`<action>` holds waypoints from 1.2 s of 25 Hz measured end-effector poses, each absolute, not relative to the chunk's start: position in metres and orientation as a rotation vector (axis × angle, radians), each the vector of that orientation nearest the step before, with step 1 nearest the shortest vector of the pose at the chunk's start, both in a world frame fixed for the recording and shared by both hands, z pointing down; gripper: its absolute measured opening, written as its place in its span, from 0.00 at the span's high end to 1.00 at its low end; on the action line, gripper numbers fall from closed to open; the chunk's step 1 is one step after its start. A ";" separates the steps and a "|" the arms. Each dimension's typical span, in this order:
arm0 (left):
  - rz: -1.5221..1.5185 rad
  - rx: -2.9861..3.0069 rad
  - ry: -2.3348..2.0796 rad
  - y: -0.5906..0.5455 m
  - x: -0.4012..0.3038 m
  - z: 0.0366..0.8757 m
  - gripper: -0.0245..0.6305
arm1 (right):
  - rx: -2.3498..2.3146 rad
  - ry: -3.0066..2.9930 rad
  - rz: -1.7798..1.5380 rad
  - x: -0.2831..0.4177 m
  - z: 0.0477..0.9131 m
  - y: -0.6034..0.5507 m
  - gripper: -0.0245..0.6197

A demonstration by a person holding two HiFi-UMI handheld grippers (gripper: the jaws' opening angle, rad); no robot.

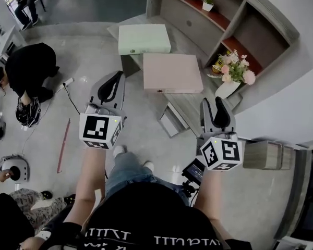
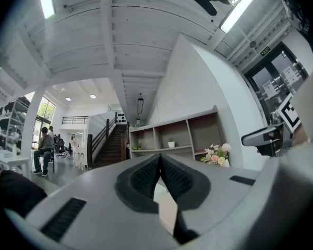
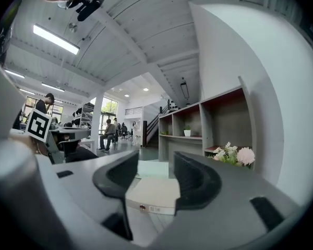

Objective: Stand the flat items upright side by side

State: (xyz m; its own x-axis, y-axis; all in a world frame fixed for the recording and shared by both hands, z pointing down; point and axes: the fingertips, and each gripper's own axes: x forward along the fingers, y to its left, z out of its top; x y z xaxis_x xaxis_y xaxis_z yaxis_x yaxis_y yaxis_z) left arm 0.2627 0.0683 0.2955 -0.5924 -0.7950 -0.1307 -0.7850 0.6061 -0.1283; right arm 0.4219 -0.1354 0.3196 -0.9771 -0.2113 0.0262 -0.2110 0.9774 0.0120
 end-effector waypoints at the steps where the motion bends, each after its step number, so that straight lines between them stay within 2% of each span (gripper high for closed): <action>1: -0.080 -1.316 2.656 0.069 0.260 0.294 0.94 | 0.323 -3.099 -0.004 0.419 0.320 -0.135 0.55; 2: -0.078 -1.314 2.656 0.069 0.257 0.294 0.94 | 0.327 -3.102 -0.003 0.416 0.320 -0.136 0.47; 8: -0.059 -1.340 2.649 0.062 0.226 0.299 0.94 | 0.447 -3.058 -0.011 0.398 0.328 -0.149 0.35; 30: -0.005 -1.551 2.567 0.041 -0.019 0.302 0.94 | 0.799 -2.906 0.211 0.221 0.346 -0.171 0.34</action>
